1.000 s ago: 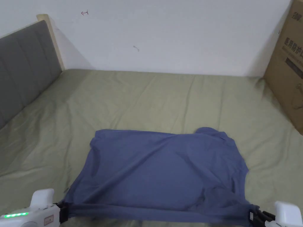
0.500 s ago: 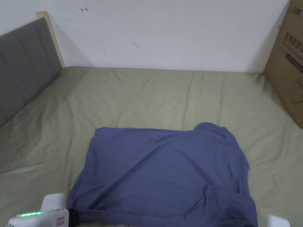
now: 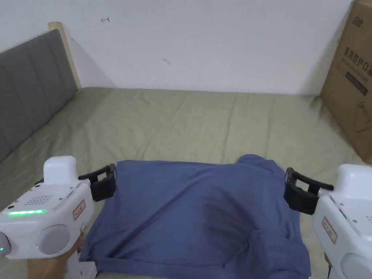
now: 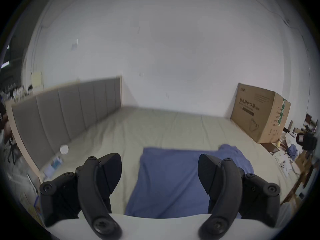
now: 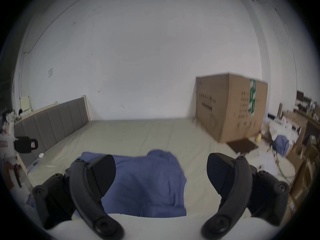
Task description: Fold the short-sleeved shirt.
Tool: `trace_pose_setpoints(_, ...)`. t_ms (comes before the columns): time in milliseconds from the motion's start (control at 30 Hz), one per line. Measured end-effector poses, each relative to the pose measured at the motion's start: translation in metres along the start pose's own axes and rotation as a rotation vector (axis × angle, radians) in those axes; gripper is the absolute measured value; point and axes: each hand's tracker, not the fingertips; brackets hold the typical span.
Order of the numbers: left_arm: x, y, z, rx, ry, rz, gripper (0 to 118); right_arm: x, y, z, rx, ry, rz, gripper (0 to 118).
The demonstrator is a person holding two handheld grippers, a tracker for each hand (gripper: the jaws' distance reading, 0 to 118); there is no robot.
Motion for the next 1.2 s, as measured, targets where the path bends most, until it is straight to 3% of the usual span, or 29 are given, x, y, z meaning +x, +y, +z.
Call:
trace_pose_setpoints(67, 0.01, 0.006, 0.004, 0.064, 0.018, -0.035, 83, -0.008, 0.006, 0.005, 0.037, -0.01, 0.007, 94)
trace_pose_setpoints(133, 0.016, 0.008, 0.008, 0.111, -0.004, -0.049, 40, -0.014, 0.009, 0.008, 0.064, -0.018, 0.003, 39)
trace_pose_setpoints(167, 0.018, 0.008, 0.011, 0.124, -0.011, -0.051, 10, -0.017, 0.01, 0.009, 0.07, -0.023, 0.005, 12)
trace_pose_setpoints(200, 0.019, 0.009, 0.01, 0.119, -0.021, -0.053, 0, -0.019, 0.011, 0.009, 0.076, -0.024, 0.007, 0)
trace_pose_setpoints(333, 0.019, 0.011, 0.009, 0.094, -0.101, -0.026, 0, -0.025, 0.01, 0.009, 0.09, -0.019, 0.009, 0)
trace_pose_setpoints(500, 0.009, 0.001, 0.003, 0.043, -0.085, -0.01, 0, -0.025, 0.007, 0.006, 0.075, -0.004, 0.007, 0)
trace_pose_setpoints(800, -0.049, -0.062, -0.023, -0.335, -0.02, 0.047, 0, -0.021, -0.009, 0.001, 0.02, 0.019, -0.005, 0)
trace_pose_setpoints(867, -0.065, -0.078, -0.029, -0.441, 0.0, 0.077, 4, -0.021, -0.012, -0.001, 0.006, 0.021, -0.007, 0)
trace_pose_setpoints(900, -0.071, -0.085, -0.032, -0.482, 0.005, 0.085, 13, -0.021, -0.013, -0.001, 0.002, 0.022, -0.007, 0)
trace_pose_setpoints(933, -0.077, -0.094, -0.033, -0.513, 0.012, 0.096, 30, -0.021, -0.015, -0.001, -0.002, 0.022, -0.007, 0)
trace_pose_setpoints(967, -0.082, -0.103, -0.035, -0.542, 0.025, 0.109, 54, -0.021, -0.016, -0.002, -0.007, 0.023, -0.007, 0)
trace_pose_setpoints(1000, -0.085, -0.109, -0.036, -0.572, 0.044, 0.117, 89, -0.021, -0.017, -0.003, -0.011, 0.024, -0.008, 0)
trace_pose_setpoints(1033, -0.087, -0.118, -0.038, -0.607, 0.07, 0.127, 103, -0.021, -0.018, -0.003, -0.017, 0.025, -0.009, 0)
trace_pose_setpoints(1200, -0.09, -0.145, -0.042, -0.663, 0.076, 0.12, 105, -0.019, -0.023, -0.004, -0.04, 0.026, -0.011, 0)
